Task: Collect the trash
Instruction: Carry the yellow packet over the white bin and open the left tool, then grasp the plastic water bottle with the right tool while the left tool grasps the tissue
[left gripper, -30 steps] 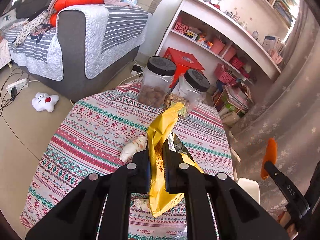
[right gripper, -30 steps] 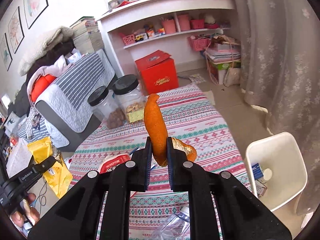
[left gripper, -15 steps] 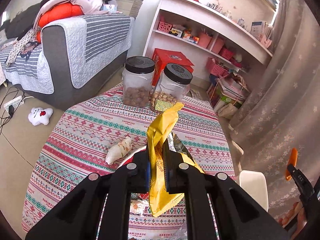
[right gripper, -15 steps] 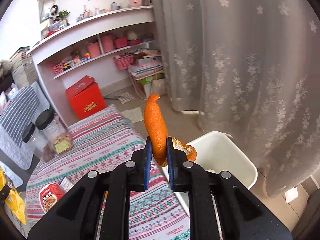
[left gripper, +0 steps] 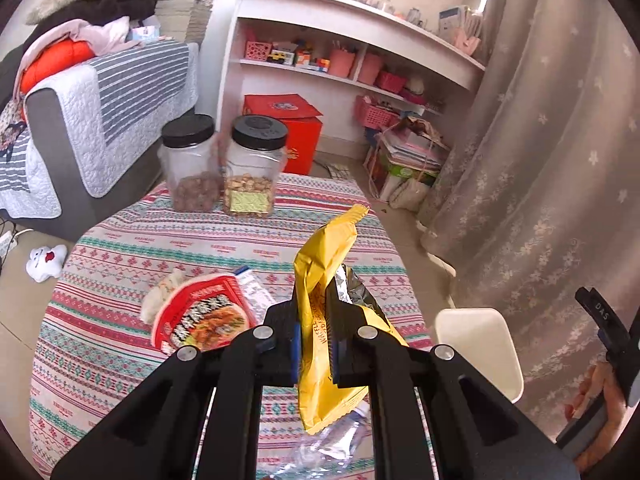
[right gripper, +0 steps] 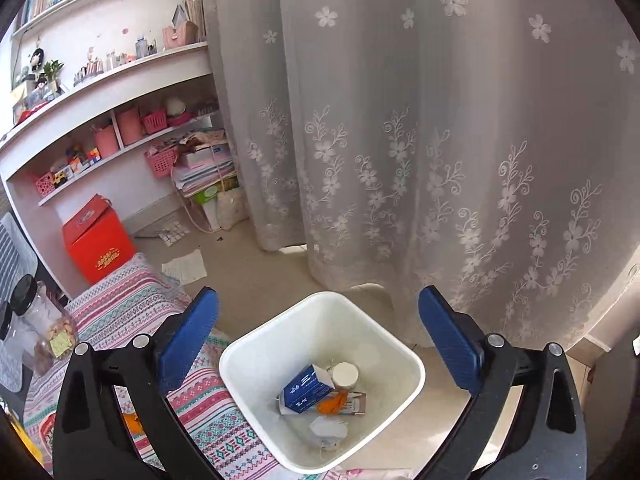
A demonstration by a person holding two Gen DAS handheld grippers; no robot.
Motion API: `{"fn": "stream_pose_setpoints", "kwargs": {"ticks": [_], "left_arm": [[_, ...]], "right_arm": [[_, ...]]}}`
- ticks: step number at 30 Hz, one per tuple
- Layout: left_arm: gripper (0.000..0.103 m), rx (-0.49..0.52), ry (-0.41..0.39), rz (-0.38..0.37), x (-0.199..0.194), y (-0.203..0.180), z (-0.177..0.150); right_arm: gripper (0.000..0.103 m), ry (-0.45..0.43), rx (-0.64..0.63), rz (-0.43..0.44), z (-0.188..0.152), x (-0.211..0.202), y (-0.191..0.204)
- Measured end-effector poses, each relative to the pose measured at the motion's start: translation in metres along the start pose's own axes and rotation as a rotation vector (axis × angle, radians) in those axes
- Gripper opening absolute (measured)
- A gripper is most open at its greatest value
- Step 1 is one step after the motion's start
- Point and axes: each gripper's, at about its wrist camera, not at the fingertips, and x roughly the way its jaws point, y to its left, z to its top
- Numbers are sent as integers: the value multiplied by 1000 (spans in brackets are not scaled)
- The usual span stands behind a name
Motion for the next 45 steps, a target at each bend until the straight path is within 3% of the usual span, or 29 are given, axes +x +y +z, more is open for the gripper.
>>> {"fn": "stream_pose_setpoints", "kwargs": {"ticks": [9,16,21,23,24,25,27,32,34,38,45], "left_arm": [[10,92,65,-145,22,-120,-5],[11,181,81,-208,38,-204,-10],[11,193,83,-248,51,-247,-10],[15,202,104,-282,57,-264,-11],[23,210,124,-303,61,-272,-13],[48,216,141,-303,64,-277,-14],[72,206,129,-278,64,-278,-17],[77,209,143,-218,62,-249,-23],[84,193,146,-174,60,-228,-25],[86,181,170,-79,59,-185,-25],[87,319,296,36,63,-114,-28]], "right_arm": [[96,-8,108,-17,20,7,-49],[96,-9,170,-31,30,13,-84],[96,-15,197,-47,35,17,-102],[96,-12,207,-53,36,19,-108],[96,-12,213,-55,37,20,-110],[96,-14,220,-58,37,20,-113],[96,-16,231,-63,37,20,-117],[96,-6,210,-26,35,18,-104],[96,-3,178,1,33,15,-90],[96,14,82,61,26,9,-53],[96,81,-41,158,13,6,-4]]}}
